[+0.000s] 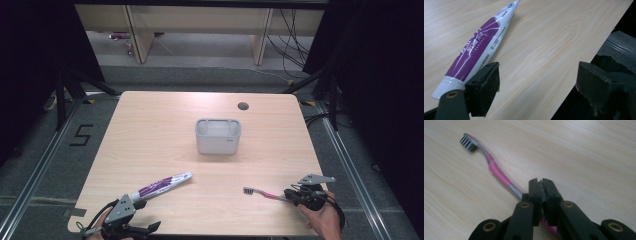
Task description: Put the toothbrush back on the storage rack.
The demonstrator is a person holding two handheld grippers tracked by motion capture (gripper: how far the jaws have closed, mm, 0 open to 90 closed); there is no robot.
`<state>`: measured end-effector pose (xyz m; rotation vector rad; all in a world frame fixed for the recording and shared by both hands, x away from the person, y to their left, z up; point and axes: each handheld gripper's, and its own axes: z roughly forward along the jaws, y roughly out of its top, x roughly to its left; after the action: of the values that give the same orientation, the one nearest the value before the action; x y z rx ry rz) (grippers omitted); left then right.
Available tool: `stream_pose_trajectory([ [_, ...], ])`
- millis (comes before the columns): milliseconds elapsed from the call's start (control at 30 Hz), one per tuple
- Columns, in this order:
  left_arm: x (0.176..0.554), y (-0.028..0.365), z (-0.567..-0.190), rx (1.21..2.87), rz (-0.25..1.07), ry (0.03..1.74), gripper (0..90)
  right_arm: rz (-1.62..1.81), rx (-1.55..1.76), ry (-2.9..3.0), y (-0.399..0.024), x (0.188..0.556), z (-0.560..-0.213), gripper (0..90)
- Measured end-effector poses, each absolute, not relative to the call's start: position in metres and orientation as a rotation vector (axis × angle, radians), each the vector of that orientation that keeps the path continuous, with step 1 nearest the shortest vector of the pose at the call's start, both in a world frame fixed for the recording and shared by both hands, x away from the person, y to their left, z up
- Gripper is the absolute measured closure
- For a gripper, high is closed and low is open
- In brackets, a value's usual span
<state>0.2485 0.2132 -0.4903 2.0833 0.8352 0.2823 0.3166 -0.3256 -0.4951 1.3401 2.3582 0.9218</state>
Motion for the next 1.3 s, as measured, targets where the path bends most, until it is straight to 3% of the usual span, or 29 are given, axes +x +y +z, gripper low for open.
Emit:
stream_pose_trajectory([
  [733, 0.247, 0.211, -0.491, 2.048, 0.283, 0.849, 18.4, 0.91, 1.358, 2.417, -0.314, 0.274, -0.493, 85.2],
  [1300, 0.247, 0.211, -0.491, 2.056, 0.271, 0.847, 18.4, 0.828, 1.328, 2.432, -0.301, 0.273, -0.472, 80.2],
])
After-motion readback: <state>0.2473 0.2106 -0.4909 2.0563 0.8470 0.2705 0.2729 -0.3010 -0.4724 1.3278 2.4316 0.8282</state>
